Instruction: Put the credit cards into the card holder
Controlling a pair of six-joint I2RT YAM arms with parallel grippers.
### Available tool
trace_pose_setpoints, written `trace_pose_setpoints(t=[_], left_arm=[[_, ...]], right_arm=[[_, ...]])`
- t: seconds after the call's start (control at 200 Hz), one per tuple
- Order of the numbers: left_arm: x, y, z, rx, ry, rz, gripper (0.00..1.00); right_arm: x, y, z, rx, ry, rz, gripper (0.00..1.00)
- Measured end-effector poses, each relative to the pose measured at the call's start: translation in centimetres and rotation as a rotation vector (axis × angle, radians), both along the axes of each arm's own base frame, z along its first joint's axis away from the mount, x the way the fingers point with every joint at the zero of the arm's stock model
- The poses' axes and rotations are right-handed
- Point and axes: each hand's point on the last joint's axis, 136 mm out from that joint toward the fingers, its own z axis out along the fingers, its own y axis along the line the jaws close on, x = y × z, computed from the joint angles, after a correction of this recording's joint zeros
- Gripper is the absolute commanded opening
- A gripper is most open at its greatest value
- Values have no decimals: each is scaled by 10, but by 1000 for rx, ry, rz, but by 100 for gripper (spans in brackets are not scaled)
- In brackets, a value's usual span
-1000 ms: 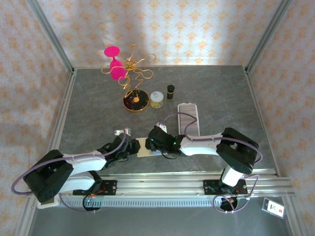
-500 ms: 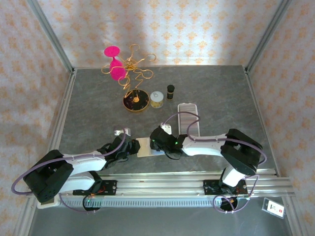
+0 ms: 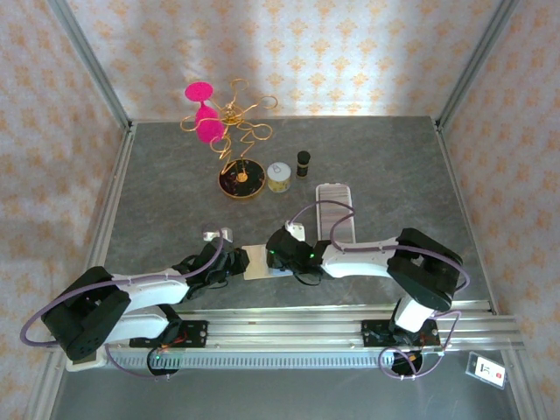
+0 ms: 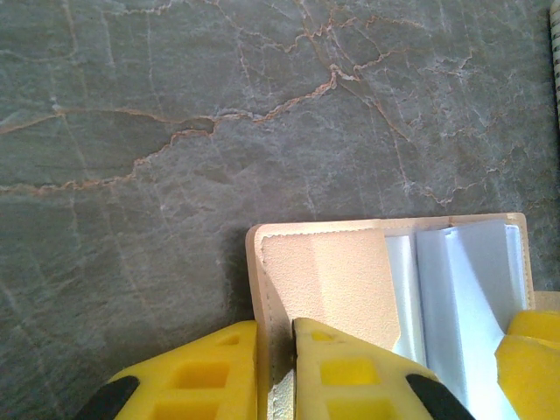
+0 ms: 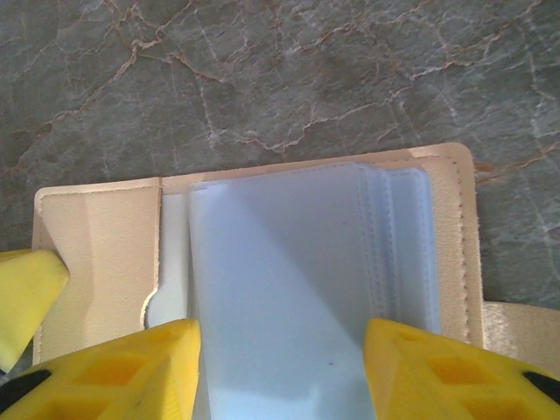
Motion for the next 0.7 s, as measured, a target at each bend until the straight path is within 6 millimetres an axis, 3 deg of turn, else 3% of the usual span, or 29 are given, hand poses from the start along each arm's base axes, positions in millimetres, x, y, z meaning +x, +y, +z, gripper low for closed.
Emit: trace_pose_setpoints(t=[0.701], left_arm=[[0,0,-1,-5,-3,3,13]], right_arm=[[-6,30,9,134,34,52,52]])
